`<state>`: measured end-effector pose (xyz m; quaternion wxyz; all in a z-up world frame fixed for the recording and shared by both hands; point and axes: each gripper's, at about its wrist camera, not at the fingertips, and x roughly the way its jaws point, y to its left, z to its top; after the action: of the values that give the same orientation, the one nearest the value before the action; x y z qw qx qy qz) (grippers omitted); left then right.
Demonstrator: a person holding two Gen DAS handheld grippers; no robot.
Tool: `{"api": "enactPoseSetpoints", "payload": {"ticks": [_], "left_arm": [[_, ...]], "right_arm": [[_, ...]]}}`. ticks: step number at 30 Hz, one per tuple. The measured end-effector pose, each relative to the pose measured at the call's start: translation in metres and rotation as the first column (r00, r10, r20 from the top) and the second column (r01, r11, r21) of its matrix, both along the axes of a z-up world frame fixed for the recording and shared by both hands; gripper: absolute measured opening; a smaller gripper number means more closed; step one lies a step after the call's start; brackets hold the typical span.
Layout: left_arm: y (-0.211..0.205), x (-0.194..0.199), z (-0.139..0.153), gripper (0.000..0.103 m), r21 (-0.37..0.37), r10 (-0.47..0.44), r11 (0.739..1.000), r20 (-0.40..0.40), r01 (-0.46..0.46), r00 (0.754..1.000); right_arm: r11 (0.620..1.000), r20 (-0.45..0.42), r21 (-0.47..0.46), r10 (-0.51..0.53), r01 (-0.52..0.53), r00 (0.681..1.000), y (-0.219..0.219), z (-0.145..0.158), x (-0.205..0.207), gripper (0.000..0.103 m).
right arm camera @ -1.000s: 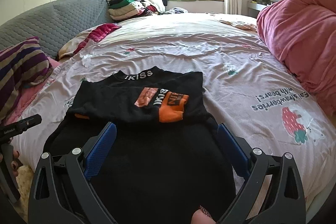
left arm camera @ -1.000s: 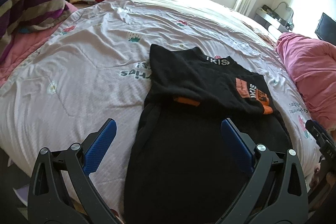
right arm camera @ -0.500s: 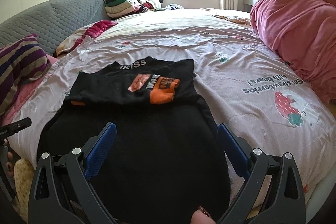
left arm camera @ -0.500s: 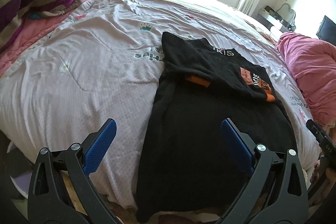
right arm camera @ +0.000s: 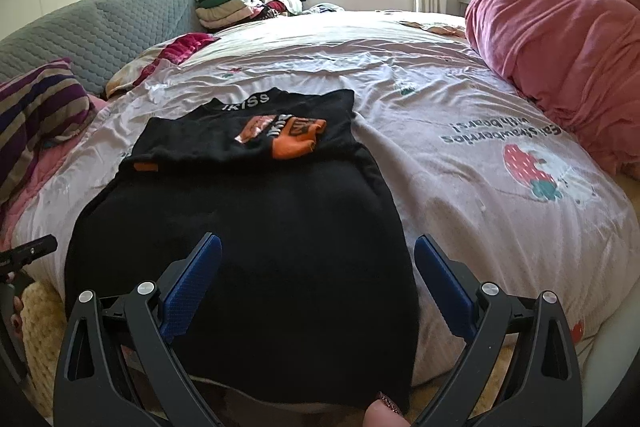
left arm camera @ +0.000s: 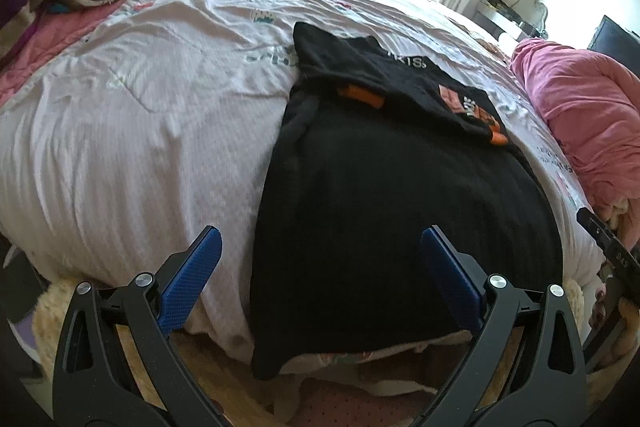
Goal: Fold small clothes
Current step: 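Move both tools to the hem of the black sweatshirt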
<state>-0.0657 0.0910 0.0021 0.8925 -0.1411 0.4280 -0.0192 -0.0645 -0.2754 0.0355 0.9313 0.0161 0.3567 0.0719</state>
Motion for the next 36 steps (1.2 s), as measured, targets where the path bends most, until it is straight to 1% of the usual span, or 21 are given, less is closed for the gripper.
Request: {"api": "enactPoseSetpoints", "payload": {"ticks": [3, 7, 12, 15, 18, 21, 23, 25, 28, 31, 36], "left_arm": [[-0.002, -0.007, -0.004, 0.093, -0.021, -0.014, 1.0, 0.0, 0.014, 1.0], [-0.006, -0.015, -0.005, 0.093, -0.025, -0.042, 0.999, -0.001, 0.042, 0.999], [-0.003, -0.022, -0.005, 0.093, -0.05, -0.05, 0.998, 0.003, 0.05, 0.999], [-0.002, -0.027, -0.009, 0.093, -0.076, -0.067, 0.995, -0.005, 0.067, 0.998], [0.0, -0.032, -0.016, 0.086, -0.091, -0.08, 0.993, -0.024, 0.078, 0.997], [0.003, -0.036, -0.024, 0.075, -0.114, -0.085, 0.99, -0.045, 0.08, 0.995], [0.005, -0.038, -0.029, 0.065, -0.131, -0.094, 0.988, -0.057, 0.086, 0.994], [0.006, -0.04, -0.034, 0.061, -0.14, -0.096, 0.986, -0.067, 0.086, 0.993], [0.009, -0.039, -0.04, 0.06, -0.156, -0.096, 0.984, -0.078, 0.083, 0.992], [0.011, -0.039, -0.046, 0.06, -0.153, -0.084, 0.986, -0.097, 0.069, 0.992], [0.015, -0.036, -0.057, 0.06, -0.149, -0.066, 0.988, -0.127, 0.046, 0.99]], "right_arm": [[1.0, -0.006, -0.001, -0.003, 0.003, 1.0, -0.002, -0.003, -0.005, 0.096], [1.0, -0.013, -0.009, 0.006, -0.007, 1.0, -0.002, -0.006, -0.011, 0.096], [1.0, -0.031, -0.008, 0.019, -0.019, 0.999, -0.004, -0.011, -0.02, 0.096], [1.0, -0.049, -0.007, 0.015, -0.016, 0.999, -0.007, -0.015, -0.024, 0.096], [1.0, -0.06, -0.011, 0.011, -0.012, 0.998, -0.009, -0.018, -0.029, 0.096], [1.0, -0.073, -0.009, 0.004, -0.005, 0.997, -0.013, -0.022, -0.033, 0.096], [1.0, -0.083, -0.009, 0.0, -0.001, 0.997, -0.015, -0.025, -0.036, 0.096], [1.0, -0.09, -0.006, -0.007, 0.006, 0.996, -0.018, -0.027, -0.037, 0.096], [1.0, -0.099, -0.008, -0.015, 0.014, 0.995, -0.022, -0.03, -0.039, 0.096], [1.0, -0.115, -0.011, -0.022, 0.021, 0.993, -0.025, -0.036, -0.041, 0.096], [1.0, -0.165, -0.005, -0.014, 0.013, 0.986, -0.033, -0.049, -0.043, 0.096]]}}
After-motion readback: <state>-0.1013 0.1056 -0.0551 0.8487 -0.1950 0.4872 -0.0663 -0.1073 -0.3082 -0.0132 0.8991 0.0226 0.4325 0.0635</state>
